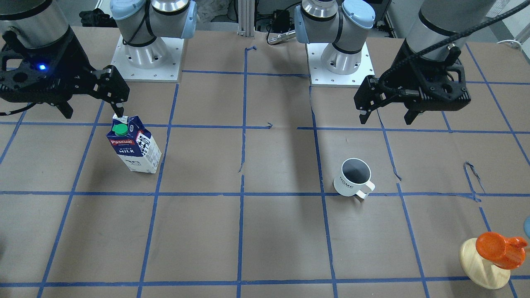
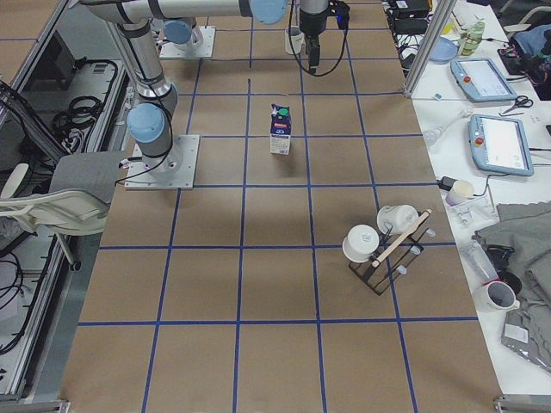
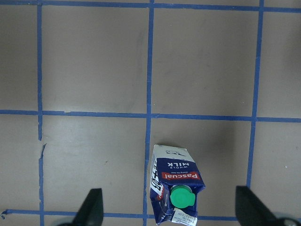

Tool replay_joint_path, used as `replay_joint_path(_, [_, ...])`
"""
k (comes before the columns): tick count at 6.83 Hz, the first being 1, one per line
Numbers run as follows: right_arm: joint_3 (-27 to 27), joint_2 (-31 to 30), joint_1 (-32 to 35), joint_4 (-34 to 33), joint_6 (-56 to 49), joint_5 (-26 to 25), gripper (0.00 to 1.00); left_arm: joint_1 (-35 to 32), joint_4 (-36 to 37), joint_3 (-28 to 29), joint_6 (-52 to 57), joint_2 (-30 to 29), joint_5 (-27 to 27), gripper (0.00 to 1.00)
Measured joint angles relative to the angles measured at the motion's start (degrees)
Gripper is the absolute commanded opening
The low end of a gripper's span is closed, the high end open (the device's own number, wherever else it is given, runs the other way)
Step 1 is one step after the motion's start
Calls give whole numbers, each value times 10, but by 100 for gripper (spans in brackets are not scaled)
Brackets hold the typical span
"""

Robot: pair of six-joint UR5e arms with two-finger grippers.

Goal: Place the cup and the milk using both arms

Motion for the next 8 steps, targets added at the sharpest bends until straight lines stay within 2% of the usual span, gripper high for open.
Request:
replay_joint_path(2, [-2, 0, 1, 0, 0, -1, 100, 3, 37, -32, -3, -25, -2, 99])
replay_joint_path(3, [-2, 0, 1, 0, -1, -1, 100, 3, 86, -70, -4, -44, -10, 99])
replay_joint_path(5, [-2, 0, 1, 0, 0, -1, 100, 5, 226, -182, -1, -84, -25, 99])
replay_joint_path(6, [-1, 0, 1, 0, 0, -1, 100, 6, 277, -227, -3, -99, -26, 99])
replay_joint_path(7, [-1, 0, 2, 0, -1, -1, 100, 6, 297, -247, -8, -108, -25, 98])
replay_joint_path(8, [-1, 0, 2, 0, 0, -1, 100, 6, 301, -255, -16, -113, -26, 59])
